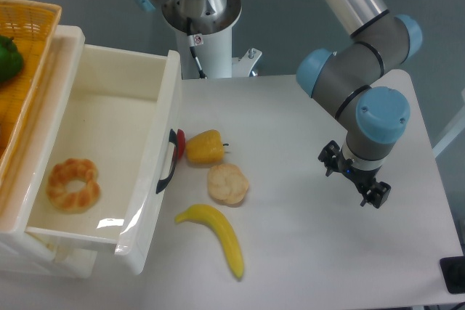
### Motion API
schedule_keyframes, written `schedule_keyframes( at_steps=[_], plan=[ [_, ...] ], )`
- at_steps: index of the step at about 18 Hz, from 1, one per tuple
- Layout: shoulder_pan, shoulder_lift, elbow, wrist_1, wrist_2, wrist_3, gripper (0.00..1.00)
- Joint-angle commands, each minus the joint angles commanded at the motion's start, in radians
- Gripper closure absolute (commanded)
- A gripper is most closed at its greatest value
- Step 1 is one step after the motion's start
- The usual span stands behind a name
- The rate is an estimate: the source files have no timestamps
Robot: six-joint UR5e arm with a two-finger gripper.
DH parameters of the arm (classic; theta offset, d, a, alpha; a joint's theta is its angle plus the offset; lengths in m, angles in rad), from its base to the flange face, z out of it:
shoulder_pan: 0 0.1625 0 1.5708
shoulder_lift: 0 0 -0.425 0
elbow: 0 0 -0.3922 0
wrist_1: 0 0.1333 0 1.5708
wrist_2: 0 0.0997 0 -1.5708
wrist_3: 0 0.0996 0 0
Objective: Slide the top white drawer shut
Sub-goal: 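Move the gripper toward the open white drawer's front handle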
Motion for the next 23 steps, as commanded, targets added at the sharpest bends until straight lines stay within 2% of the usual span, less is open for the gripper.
schedule_keyframes(
  at_steps=[5,8,11,14,18,19,20,21,23],
  plan=[
    [-0.012,0.008,-0.024,0.006,0.006,-0.043,0.0],
    [-0.005,0.026,-0.09,0.081,0.002,-0.106,0.0],
    [-0.009,0.043,-0.141,0.112,0.002,-0.13,0.0],
    [-0.029,0.067,-0.175,0.112,0.0,-0.205,0.0],
    [-0.072,0.077,-0.178,0.114,-0.002,-0.345,0.0],
    [-0.08,0.081,-0.175,0.112,-0.023,-0.382,0.0],
    [-0.092,0.086,-0.176,0.112,-0.097,-0.437,0.0],
    [-0.095,0.087,-0.179,0.11,-0.135,-0.469,0.02],
    [-0.119,0.106,-0.184,0.104,-0.172,-0.53,0.19]
  ],
)
